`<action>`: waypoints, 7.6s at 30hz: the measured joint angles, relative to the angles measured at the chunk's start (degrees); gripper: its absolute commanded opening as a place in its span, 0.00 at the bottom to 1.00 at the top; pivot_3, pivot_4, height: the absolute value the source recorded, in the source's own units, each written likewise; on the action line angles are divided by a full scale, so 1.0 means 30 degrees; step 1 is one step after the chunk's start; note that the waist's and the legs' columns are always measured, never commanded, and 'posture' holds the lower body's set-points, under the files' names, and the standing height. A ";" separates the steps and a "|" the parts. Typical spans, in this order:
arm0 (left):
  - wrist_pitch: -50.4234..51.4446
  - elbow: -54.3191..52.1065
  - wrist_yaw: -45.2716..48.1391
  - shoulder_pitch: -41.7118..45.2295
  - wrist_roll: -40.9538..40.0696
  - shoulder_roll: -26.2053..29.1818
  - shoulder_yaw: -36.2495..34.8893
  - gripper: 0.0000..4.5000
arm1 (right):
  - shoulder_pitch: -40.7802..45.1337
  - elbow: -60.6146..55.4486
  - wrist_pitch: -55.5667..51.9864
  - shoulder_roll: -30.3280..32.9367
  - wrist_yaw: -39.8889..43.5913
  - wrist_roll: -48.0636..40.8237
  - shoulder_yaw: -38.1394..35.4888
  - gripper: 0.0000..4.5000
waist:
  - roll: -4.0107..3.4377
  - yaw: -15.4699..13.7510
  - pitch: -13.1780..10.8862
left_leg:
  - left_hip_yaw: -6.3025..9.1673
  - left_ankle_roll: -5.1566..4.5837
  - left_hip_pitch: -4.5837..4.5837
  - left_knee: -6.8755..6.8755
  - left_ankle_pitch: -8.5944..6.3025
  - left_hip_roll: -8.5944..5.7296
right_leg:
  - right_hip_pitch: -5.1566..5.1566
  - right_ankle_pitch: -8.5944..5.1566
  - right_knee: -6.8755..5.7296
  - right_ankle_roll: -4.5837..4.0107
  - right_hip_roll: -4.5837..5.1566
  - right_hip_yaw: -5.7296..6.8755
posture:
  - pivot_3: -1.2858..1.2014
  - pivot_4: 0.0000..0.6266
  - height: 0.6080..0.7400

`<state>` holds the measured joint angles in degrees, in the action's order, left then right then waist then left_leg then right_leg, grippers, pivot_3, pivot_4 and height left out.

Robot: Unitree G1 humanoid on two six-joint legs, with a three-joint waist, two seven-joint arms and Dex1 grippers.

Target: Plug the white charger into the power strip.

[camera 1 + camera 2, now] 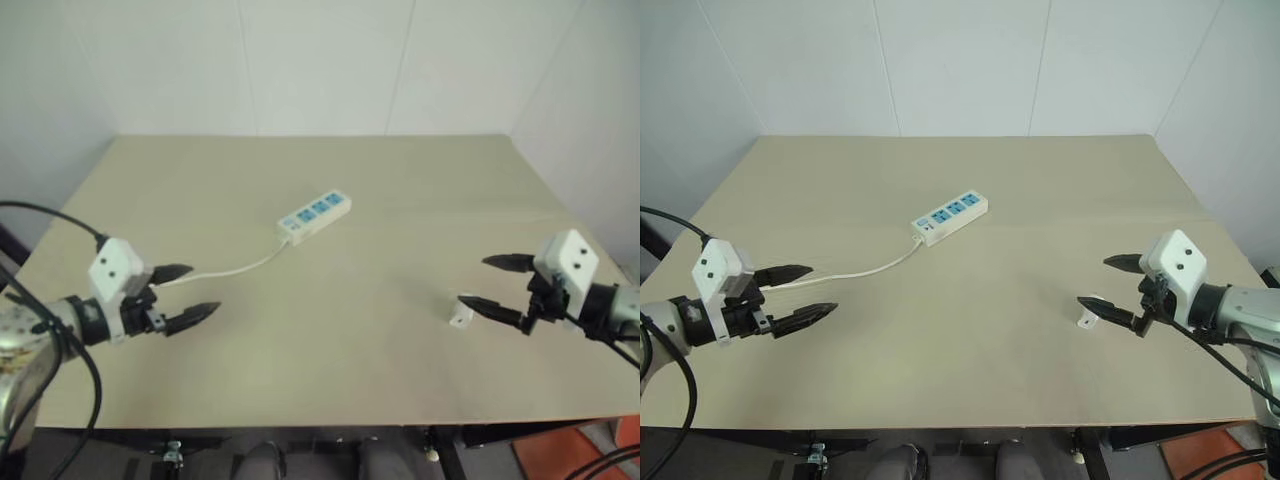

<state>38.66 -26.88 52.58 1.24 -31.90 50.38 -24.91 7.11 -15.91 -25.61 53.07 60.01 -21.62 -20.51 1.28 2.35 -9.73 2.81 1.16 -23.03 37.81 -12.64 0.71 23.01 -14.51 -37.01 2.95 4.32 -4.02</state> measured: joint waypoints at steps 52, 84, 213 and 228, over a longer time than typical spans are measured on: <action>-0.7324 2.3448 -0.2097 1.5576 0.9003 -0.8848 1.0126 0.00 | 0.0445 -0.0767 0.0420 0.0219 -0.0947 -0.1454 0.0522 1.00 | 0.0038 -0.0519 -0.0019 | 0.0051 -0.0004 0.0044 0.0013 -0.0001 -0.0091 | -0.0140 0.0003 0.0070 0.0054 0.0043 0.0018 | 0.52 0.24 1.00; -0.4840 0.5881 0.4592 0.4612 0.2226 -0.2892 0.7916 1.00 | 0.0393 -0.1042 0.0434 0.0318 -0.1155 -0.1475 0.0558 1.00 | 0.0031 -0.0422 -0.0021 | 0.0016 -0.0018 0.0114 0.0006 -0.0011 -0.0014 | -0.0204 -0.0002 0.0091 0.0044 0.0021 0.0016 | 0.52 0.24 1.00; -1.7914 1.9241 0.8770 0.9142 0.6832 -0.9062 1.2750 0.74 | 1.4417 1.4120 2.2599 0.0373 0.6573 0.9092 1.5542 0.26 | -0.0096 -0.0022 0.0092 | 0.0018 -0.0091 0.0284 0.0002 -0.0054 -0.0062 | -0.0342 -0.0008 0.0081 0.0029 0.0042 -0.0030 | 0.52 0.24 1.00; -1.8297 1.9506 0.8486 0.9303 0.6973 -0.9293 1.3002 0.74 | 0.6636 0.2223 0.1534 -0.7552 -0.1064 -0.7095 0.9162 0.26 | -0.0074 -0.0480 0.0108 | 0.0032 -0.0092 0.0244 0.0009 -0.0055 -0.0050 | -0.0299 -0.0008 0.0071 0.0030 0.0027 -0.0005 | 0.52 0.24 1.00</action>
<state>-16.23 31.64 78.04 29.15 -10.98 22.50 14.10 27.02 -9.24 -21.01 30.41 56.82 -42.91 6.98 1.05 0.91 -9.41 2.90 0.89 -22.30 37.84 -12.80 0.56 22.12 -14.54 -36.80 3.04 4.40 -4.03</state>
